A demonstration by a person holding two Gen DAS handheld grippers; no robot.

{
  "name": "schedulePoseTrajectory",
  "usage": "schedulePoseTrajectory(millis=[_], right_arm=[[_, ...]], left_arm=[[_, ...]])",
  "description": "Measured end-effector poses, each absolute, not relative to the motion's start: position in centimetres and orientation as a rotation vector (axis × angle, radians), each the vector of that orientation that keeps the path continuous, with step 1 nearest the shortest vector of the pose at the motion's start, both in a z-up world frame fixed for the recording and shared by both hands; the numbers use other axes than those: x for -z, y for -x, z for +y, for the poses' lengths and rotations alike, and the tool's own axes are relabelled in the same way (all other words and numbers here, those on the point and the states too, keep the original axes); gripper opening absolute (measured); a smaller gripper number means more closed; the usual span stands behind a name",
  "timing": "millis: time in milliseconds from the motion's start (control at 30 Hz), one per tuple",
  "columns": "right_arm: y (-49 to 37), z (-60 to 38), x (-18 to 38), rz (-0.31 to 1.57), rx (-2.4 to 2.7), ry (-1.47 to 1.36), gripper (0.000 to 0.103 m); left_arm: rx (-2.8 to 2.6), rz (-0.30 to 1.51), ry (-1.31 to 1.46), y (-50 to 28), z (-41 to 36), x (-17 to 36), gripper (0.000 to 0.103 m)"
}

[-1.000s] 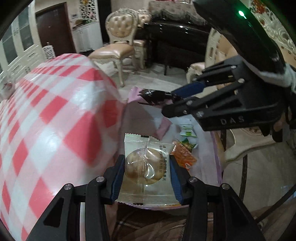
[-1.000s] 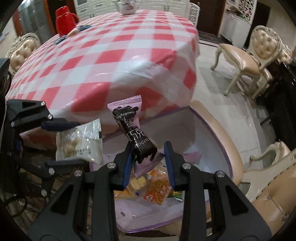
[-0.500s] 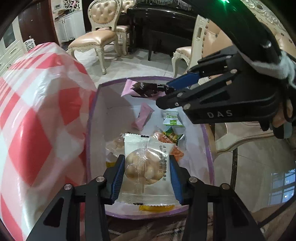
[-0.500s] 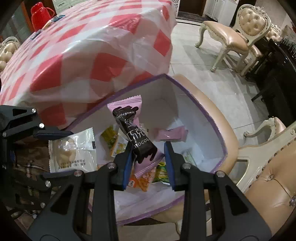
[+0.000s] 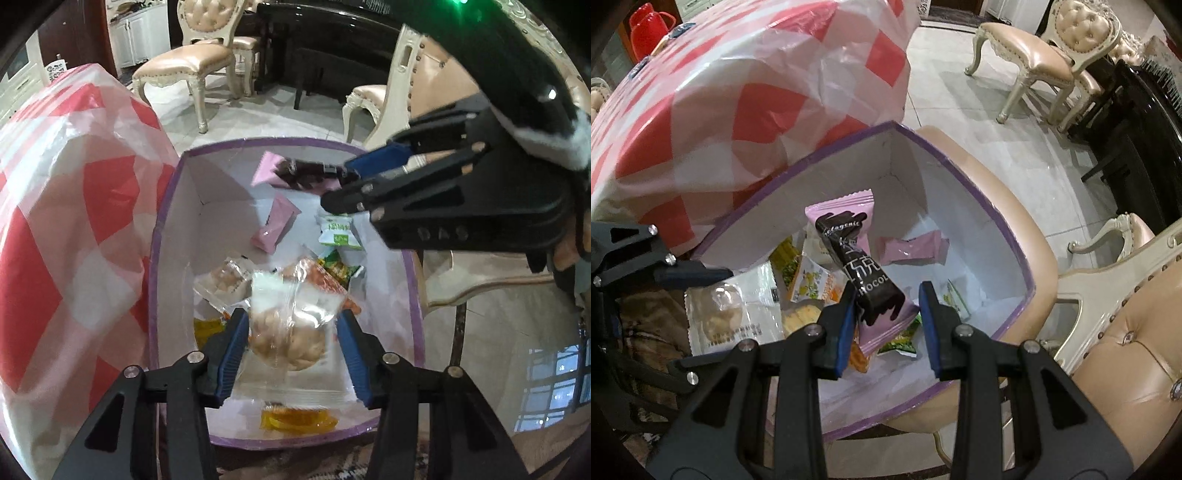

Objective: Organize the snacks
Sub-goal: 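Carry both snacks over the bin and open both grippers, then move both open grippers back over the table snacks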

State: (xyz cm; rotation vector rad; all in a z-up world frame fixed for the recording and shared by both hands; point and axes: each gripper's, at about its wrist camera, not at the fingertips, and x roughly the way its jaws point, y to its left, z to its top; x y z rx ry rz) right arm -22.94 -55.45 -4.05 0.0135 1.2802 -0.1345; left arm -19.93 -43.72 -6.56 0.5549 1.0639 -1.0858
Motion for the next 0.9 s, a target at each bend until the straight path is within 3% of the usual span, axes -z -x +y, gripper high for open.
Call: schedulePoseTrajectory(millis=[67,233,600,833,900], right_arm=[[22.8,-55.5,4.3,1.306,0.154,-0.016,0.042],[22.4,-55.9,3.6,1.305,0.221,-0.016,0.062],[20.6,-52.8,-2.1,1.191,0.236,0.139,0.066],[18.1,-47.2,-9.9,0.866,0.184,0.151,0.070],[16.7,-44.5,-11.0,0.796,0.129,0.142,0.072]], left_arm=[[1.077,1.032,-0.573,20.4,-43.8,6.1,0.070],[1.074,0.990,-0.578,20.9,-43.7,5.4,0.071],[1.067,0.919,-0.450,20.0,-39.9,2.3,0.071],[1.088,0.740,-0.254,17.7,-32.7,-4.6,0.072],[1.060,0.735,-0.217,16.1,-30.4,-5.7,0.076]])
